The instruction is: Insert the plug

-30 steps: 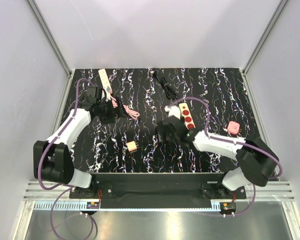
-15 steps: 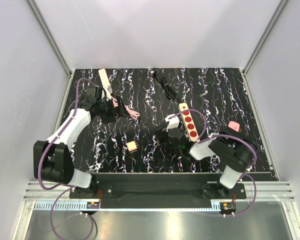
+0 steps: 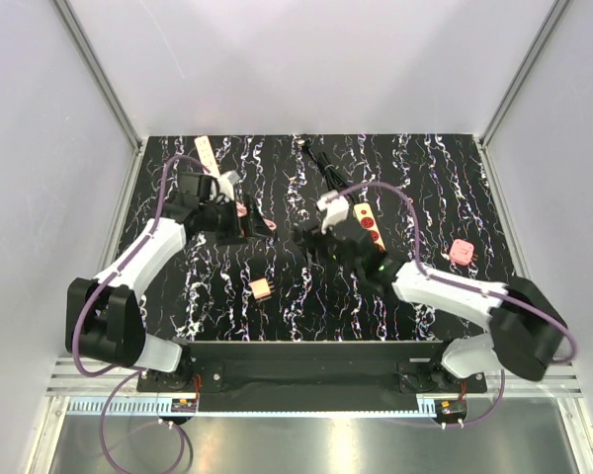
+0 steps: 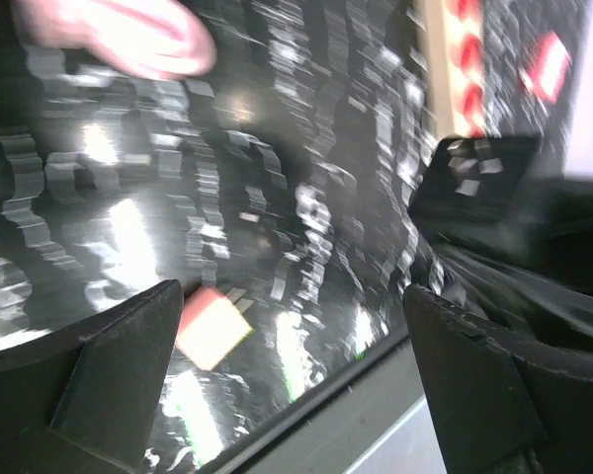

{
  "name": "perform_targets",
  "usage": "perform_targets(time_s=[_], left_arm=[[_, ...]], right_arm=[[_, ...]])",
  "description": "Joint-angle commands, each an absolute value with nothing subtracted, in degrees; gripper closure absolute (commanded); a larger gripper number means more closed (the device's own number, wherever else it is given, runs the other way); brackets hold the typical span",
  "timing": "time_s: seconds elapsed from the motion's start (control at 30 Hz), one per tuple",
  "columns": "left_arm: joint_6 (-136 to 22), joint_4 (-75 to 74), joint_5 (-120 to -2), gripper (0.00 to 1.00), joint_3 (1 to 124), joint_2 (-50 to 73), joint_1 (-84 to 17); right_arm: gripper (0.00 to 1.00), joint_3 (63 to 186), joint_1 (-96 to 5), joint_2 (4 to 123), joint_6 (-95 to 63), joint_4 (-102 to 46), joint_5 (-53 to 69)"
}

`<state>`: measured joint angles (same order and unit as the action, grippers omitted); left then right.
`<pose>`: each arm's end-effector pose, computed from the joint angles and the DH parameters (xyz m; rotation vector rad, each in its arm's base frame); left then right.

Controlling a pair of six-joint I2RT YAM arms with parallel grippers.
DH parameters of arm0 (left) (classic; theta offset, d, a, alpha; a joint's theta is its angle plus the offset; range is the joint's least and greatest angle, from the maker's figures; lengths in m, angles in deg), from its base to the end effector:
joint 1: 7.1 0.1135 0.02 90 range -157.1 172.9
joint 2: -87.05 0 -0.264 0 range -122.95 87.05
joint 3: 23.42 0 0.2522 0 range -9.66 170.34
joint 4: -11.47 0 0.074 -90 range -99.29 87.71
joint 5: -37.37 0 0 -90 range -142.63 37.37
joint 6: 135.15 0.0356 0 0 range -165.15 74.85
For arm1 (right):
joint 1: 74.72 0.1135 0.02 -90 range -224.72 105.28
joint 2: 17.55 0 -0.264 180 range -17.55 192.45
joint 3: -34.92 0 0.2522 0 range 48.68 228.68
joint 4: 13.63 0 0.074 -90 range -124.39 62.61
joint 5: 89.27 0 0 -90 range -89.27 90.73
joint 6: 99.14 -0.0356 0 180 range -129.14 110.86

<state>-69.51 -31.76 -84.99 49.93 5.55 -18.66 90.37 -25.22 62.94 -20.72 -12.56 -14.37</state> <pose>0.2858 -0.0779 0.2575 -0.0261 2.5182 -0.9622 0.2044 0.2251 0.2231 -0.4850 1.9396 0.4303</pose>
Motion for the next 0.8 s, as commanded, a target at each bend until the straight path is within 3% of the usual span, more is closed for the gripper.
perform_targets(time_s=[0.0,0.27,0.5,0.77], left_arm=[[-66.2,-28.3,-94.2,0.01,51.9,9.0,-24.4],[-77.9,-23.2,-102.2,0.01,48.5,11.8,-28.8],[-94.8,-14.2,-105.8,0.01,46.0,14.2,-28.8],[-99.2,-11.1,-104.1,0.01,44.7,15.1,-33.7]], right_arm=[[1.00,101.0,-24.8,55.5,-20.8,-37.1,0.5],[1.00,93.2,-24.8,38.8,-12.1,-33.9,8.0],[1.00,96.1,-24.9,39.6,-9.9,-35.7,11.3],[1.00,99.9,-24.8,40.7,-9.4,-34.4,12.2]])
